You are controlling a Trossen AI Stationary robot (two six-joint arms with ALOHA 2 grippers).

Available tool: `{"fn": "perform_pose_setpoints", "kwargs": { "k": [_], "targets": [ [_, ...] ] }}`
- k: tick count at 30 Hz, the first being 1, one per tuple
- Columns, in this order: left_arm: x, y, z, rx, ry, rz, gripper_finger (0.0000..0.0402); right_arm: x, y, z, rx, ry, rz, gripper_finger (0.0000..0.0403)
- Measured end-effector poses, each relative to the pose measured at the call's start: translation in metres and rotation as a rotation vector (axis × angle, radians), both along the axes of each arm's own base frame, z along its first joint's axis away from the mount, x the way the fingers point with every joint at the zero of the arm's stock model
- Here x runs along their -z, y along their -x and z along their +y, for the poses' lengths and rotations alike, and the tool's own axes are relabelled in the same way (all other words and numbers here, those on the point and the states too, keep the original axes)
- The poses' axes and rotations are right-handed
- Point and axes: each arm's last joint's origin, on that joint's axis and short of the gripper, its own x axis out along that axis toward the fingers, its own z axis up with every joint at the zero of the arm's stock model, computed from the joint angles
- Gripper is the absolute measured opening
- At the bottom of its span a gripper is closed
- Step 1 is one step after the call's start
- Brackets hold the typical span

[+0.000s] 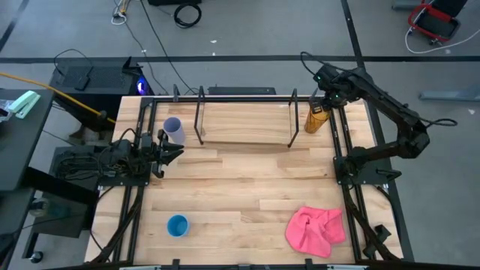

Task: Stack small to large cups/mugs on shelf
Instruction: Put the brown glass on the shelf

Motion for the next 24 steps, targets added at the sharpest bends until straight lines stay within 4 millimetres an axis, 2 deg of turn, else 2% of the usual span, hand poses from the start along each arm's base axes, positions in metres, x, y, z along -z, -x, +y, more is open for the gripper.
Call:
{"fn": "perform_pose_setpoints", "kwargs": {
  "k": [6, 11, 18, 24],
  "targets": [
    [0.001, 0.0, 0.0, 0.005, 0.026, 0.006, 0.0093, 0.0, 0.0, 0.001, 0.018, 0.011, -0.016, 0.011],
    [0.002, 0.0, 0.0, 0.005, 0.026, 0.02, 0.0087, 0.018, 0.001, 0.001, 0.011, -0.018, 0.018, 0.011],
    [0.003, -0.001, 0.0, 0.004, 0.026, 0.026, 0.0086, 0.021, 0.004, 0.002, 0.046, 0.031, -0.005, 0.0109],
    [0.003, -0.001, 0.0, 0.004, 0.025, 0.028, 0.009, 0.04, 0.006, 0.001, 0.05, 0.028, 0.022, 0.0109]
  ]
}}
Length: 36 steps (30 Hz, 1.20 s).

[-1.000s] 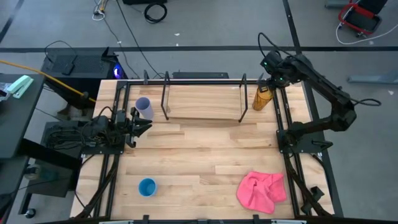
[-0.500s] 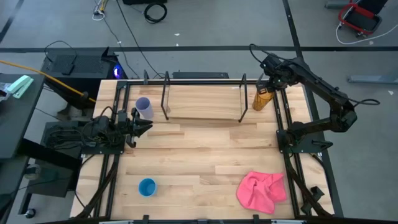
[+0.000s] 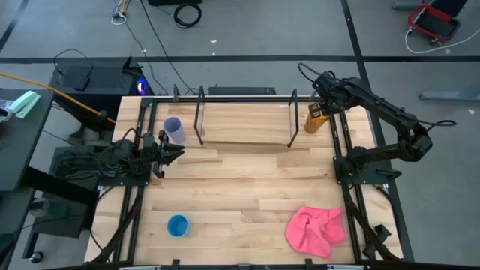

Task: Stack small to large cups/mugs on shelf
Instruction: Put the brown glass on the shelf

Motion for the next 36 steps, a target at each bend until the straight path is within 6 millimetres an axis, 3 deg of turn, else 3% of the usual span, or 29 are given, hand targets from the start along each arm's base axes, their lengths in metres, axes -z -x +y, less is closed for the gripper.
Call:
{"fn": "perform_pose_setpoints", "kwargs": {
  "k": [9, 19, 24, 36],
  "targets": [
    [0.0, 0.0, 0.0, 0.0, 0.0, 0.001, 0.0084, 0.014, 0.004, -0.002, -0.001, -0.056, -0.037, 0.0109],
    [0.0, 0.0, 0.0, 0.0, -0.001, 0.0, 0.0087, 0.012, 0.0, -0.003, -0.033, -0.078, -0.114, 0.0109],
    [0.0, 0.0, 0.0, 0.0, -0.001, 0.0, 0.0083, 0.009, -0.014, -0.002, -0.121, -0.061, -0.233, 0.0109],
    [0.0, 0.0, 0.0, 0.0, -0.002, -0.001, 0.0087, 0.011, -0.02, -0.001, -0.165, -0.063, -0.243, 0.0109]
  ]
}}
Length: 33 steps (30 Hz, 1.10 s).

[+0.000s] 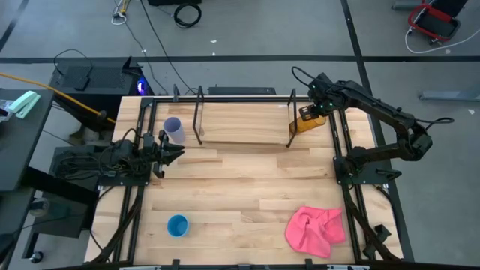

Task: Stack small to large cups/mugs on shelf
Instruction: Put the brown glass on the shelf

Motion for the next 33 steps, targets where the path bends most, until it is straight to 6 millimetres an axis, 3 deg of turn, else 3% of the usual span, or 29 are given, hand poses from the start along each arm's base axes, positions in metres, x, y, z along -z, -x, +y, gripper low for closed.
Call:
{"fn": "perform_pose_setpoints", "kwargs": {
  "k": [11, 33],
  "targets": [
    [0.0, 0.0, 0.0, 0.0, -0.001, 0.0, 0.0089, 0.0, 0.0, 0.0, 0.005, 0.023, 0.028, 0.0098],
    [0.0, 0.0, 0.0, -0.002, -0.008, -0.003, 0.009, -0.001, -0.017, 0.012, -0.088, 0.049, 0.002, 0.0095]
  ]
}}
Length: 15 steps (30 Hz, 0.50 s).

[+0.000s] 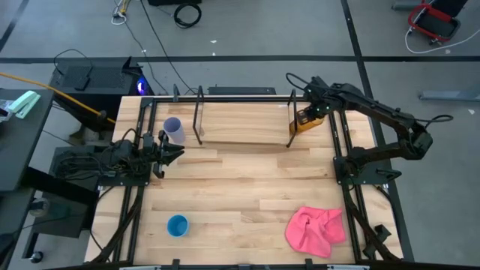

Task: Stack small to large cups/mugs on shelf
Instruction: Put the brown glass on the shelf

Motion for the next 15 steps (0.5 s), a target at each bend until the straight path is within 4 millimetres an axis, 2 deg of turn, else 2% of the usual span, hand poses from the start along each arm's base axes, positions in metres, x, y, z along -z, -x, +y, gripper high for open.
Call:
{"fn": "perform_pose_setpoints", "kwargs": {
  "k": [15],
  "targets": [
    [-0.0004, 0.0001, 0.0, 0.0, 0.0, -0.004, 0.009, -0.0018, -0.0067, 0.0003, -0.037, 0.017, -0.053, 0.0095]
  ]
}}
